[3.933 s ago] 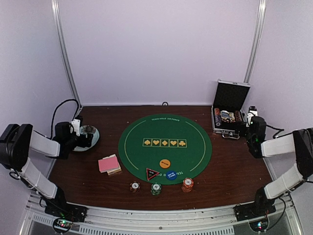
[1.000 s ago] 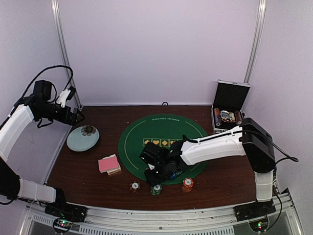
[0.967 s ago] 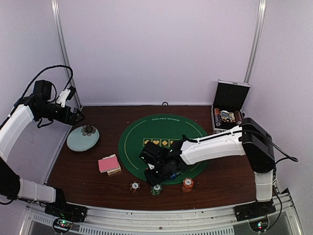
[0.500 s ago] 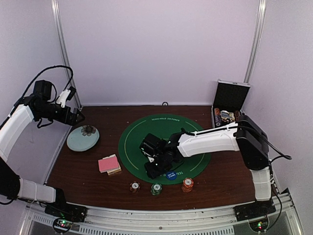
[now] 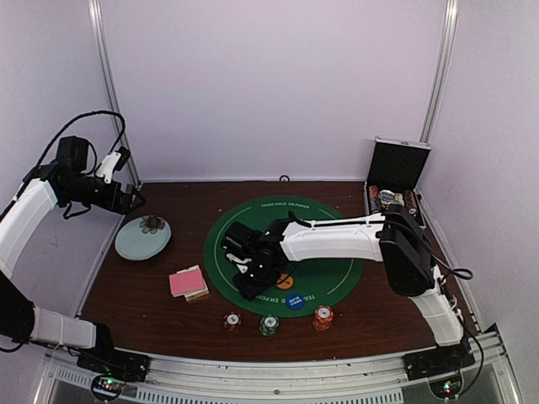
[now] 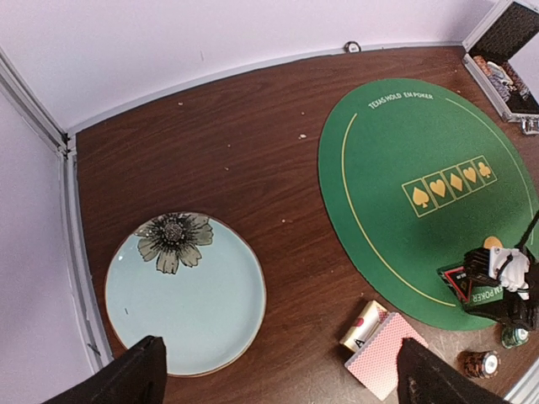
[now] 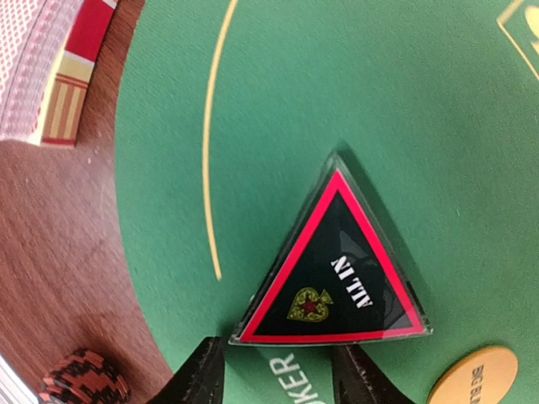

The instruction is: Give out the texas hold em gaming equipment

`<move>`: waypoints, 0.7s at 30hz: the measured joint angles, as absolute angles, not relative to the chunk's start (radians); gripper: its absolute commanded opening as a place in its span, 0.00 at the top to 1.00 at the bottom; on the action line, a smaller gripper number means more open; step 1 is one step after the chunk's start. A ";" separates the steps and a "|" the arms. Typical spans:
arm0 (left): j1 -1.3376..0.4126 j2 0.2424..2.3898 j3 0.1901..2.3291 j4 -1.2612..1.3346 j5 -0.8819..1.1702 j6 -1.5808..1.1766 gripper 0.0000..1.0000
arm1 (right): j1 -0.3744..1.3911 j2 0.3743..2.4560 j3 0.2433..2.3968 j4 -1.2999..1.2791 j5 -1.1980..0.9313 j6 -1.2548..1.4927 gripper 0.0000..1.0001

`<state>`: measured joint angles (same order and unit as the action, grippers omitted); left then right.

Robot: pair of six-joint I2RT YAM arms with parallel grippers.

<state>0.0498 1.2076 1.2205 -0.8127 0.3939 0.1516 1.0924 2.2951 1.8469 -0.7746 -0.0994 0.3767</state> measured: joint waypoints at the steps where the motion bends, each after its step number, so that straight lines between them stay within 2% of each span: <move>1: 0.050 1.208 1.221 -0.813 0.393 0.152 0.02 | 1.091 2.318 1.888 -0.794 -0.099 0.360 0.52; 10: 0.050 1.201 1.221 -0.813 0.385 0.158 0.03 | 1.054 2.452 2.127 -0.868 -0.108 0.280 0.49; 21: 0.050 1.201 1.221 -0.813 0.376 0.167 0.02 | 1.019 2.379 1.991 -0.807 -0.140 0.271 0.48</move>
<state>0.0498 1.2007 1.2213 -0.8135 0.3756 0.1673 1.0187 2.3795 1.9911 -0.8066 -0.1398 0.2707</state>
